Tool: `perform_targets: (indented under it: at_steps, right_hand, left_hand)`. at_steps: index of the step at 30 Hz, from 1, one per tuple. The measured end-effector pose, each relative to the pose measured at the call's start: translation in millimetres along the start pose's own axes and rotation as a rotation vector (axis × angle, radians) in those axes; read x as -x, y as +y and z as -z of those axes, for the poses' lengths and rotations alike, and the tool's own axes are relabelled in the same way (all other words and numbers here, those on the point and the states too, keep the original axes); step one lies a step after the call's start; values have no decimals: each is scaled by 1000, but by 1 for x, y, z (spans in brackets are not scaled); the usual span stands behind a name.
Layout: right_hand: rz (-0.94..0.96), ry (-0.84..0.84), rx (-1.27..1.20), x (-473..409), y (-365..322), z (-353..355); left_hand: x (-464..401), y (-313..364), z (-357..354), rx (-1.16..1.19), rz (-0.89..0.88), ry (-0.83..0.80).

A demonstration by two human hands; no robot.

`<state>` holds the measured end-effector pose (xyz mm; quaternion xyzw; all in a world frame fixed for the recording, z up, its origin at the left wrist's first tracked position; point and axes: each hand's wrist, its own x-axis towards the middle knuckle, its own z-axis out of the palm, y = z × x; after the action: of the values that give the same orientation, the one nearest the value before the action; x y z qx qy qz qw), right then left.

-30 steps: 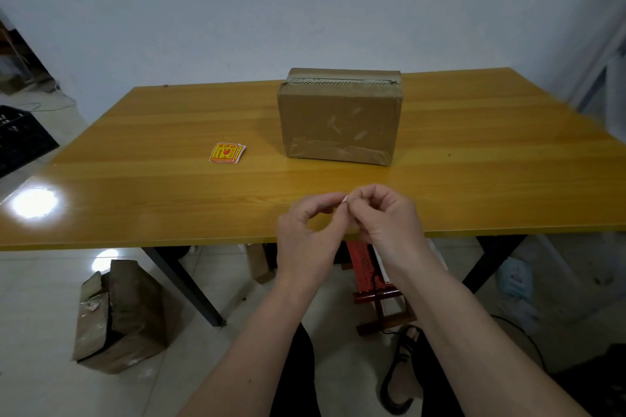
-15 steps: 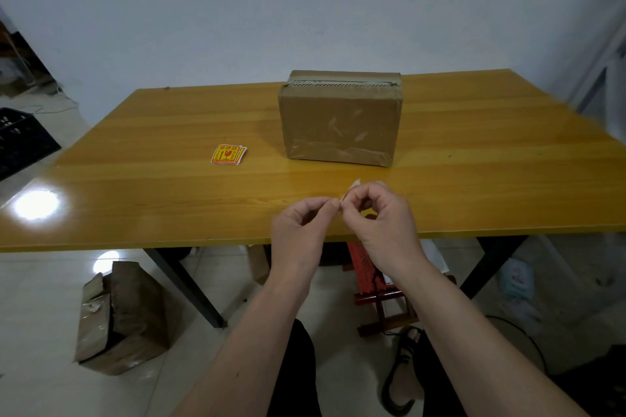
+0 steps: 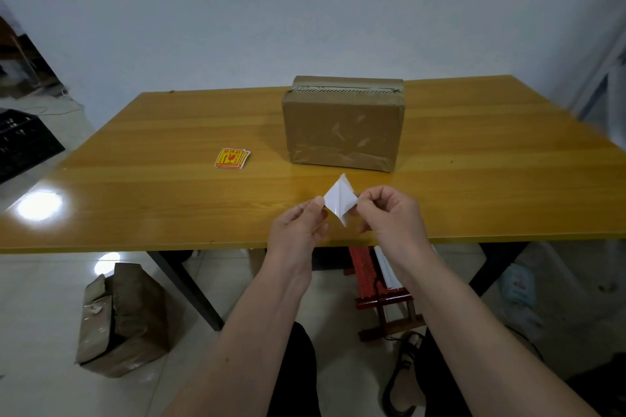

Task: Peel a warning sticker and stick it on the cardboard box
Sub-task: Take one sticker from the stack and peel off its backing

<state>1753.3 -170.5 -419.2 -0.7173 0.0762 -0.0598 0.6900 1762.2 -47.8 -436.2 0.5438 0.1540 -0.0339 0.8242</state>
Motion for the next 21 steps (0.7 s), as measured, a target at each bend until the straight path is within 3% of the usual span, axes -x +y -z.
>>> perform_targets:
  at_steps: [21]
  right_hand:
    - [-50,43,70,-20,3,-14]
  left_hand:
    - [-20,13,13,154,8,339]
